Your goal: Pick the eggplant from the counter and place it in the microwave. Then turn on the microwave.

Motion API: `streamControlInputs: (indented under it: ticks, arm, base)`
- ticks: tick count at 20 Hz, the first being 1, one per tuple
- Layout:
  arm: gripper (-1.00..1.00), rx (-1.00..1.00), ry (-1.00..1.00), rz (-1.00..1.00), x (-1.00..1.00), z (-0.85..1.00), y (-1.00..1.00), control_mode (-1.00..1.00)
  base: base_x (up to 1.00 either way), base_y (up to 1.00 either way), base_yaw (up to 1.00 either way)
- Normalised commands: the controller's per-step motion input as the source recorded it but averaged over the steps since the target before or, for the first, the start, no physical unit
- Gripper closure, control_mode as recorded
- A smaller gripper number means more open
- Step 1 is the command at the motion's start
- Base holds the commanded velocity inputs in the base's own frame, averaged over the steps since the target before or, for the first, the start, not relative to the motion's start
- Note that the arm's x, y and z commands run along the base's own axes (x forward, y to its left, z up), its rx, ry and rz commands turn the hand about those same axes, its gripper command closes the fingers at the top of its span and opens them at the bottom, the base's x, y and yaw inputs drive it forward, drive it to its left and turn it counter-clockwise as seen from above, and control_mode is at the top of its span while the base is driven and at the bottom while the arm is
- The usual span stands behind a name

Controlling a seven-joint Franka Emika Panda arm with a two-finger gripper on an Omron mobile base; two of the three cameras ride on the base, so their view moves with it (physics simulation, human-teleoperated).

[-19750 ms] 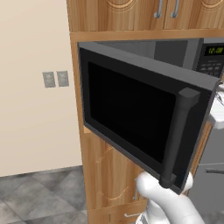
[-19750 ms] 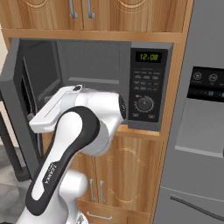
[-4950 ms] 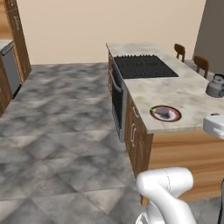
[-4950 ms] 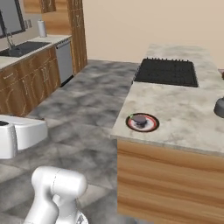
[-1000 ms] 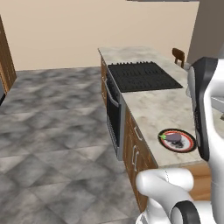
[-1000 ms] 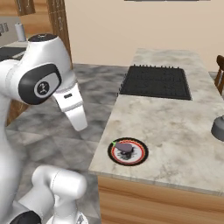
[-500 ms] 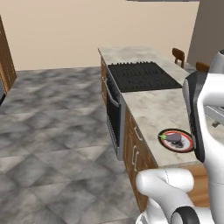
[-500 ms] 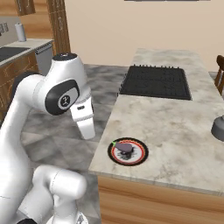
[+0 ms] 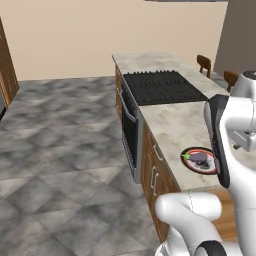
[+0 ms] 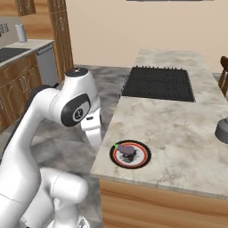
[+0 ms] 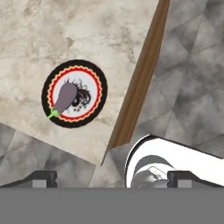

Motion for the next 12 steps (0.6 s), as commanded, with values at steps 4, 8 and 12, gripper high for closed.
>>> streamControlInputs:
  ticks: [4,8,12]
  arm:
    - [-1.00,0.00,-0.08,-0.05,0.29,-0.32,-0.08,-1.00]
    - [-1.00,0.03,-0.01,-0.02,0.17,-0.21,-0.15,-1.00]
    - [-1.00,0.02,0.00,-0.03,0.23,-0.22,-0.13,-1.00]
  base:
    - [0.00,0.00,0.00]
    - [0.00,0.00,0.00]
    - [0.00,0.00,0.00]
